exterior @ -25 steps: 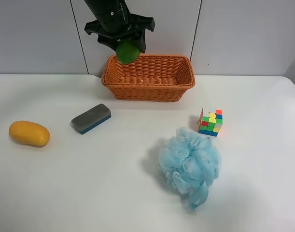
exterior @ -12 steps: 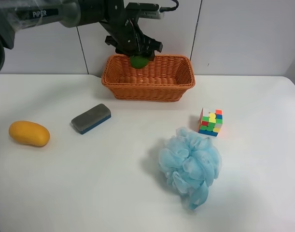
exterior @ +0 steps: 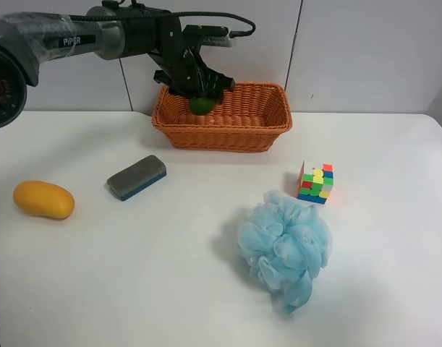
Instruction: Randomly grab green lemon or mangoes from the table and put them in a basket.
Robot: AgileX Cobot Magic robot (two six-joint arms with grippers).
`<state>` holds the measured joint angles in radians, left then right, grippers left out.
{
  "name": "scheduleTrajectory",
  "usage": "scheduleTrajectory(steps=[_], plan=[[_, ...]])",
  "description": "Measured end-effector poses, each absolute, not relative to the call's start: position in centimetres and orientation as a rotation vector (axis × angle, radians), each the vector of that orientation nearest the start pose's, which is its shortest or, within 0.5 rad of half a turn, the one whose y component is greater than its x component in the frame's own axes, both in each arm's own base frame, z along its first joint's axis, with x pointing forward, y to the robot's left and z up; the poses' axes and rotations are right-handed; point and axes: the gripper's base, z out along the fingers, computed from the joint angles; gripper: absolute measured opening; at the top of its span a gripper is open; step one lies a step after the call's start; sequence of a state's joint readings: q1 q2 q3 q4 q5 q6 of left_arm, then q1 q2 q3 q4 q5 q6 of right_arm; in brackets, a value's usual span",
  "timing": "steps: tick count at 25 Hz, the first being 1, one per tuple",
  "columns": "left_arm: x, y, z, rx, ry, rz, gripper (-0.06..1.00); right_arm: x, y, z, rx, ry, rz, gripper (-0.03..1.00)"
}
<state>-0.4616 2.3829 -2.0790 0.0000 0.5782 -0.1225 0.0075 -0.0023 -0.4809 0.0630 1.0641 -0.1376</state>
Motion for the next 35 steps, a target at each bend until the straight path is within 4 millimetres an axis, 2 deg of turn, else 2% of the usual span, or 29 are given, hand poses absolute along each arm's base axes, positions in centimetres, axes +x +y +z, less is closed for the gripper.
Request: scheduleTrajectory(steps=[1, 3, 5, 11, 15, 19, 23, 28, 31, 35], plan=[[48.8, -24.3, 19.2, 0.395, 2.351, -0.288, 0.65, -0.3, 0.5, 27.2, -0.152, 2.057, -0.005, 0.99], [48.8, -24.3, 19.2, 0.391, 2.347, -0.293, 0.83, -0.3, 0.5, 27.2, -0.152, 2.057, -0.005, 0.99], [48.8, -24.3, 19.2, 0.391, 2.346, -0.294, 0.94, -0.3, 0.5, 27.2, -0.152, 2.057, -0.005, 0.99], [48.4, -24.2, 20.1, 0.39, 2.367, -0.301, 0.99, -0.3, 0.5, 27.2, -0.152, 2.057, -0.005, 0.99], [46.9, -23.5, 23.7, 0.396, 2.415, -0.299, 0.99, -0.3, 0.5, 27.2, -0.152, 2.057, -0.005, 0.99], [44.3, -21.7, 28.9, 0.399, 2.488, -0.279, 0.99, -0.3, 0.5, 27.2, -0.152, 2.057, -0.005, 0.99], [41.6, -19.1, 33.0, 0.428, 2.575, -0.233, 0.99, -0.3, 0.5, 27.2, -0.152, 2.057, -0.005, 0.99], [38.6, -16.4, 37.7, 0.515, 2.511, -0.196, 0.99, -0.3, 0.5, 27.2, -0.152, 2.057, -0.005, 0.99], [35.0, -14.8, 39.9, 0.521, 2.492, -0.197, 0.99, -0.3, 0.5, 27.2, -0.152, 2.057, -0.005, 0.99], [29.0, -12.3, 40.6, 0.519, 2.491, -0.2, 0.99, -0.3, 0.5, 27.2, -0.152, 2.057, -0.005, 0.99]])
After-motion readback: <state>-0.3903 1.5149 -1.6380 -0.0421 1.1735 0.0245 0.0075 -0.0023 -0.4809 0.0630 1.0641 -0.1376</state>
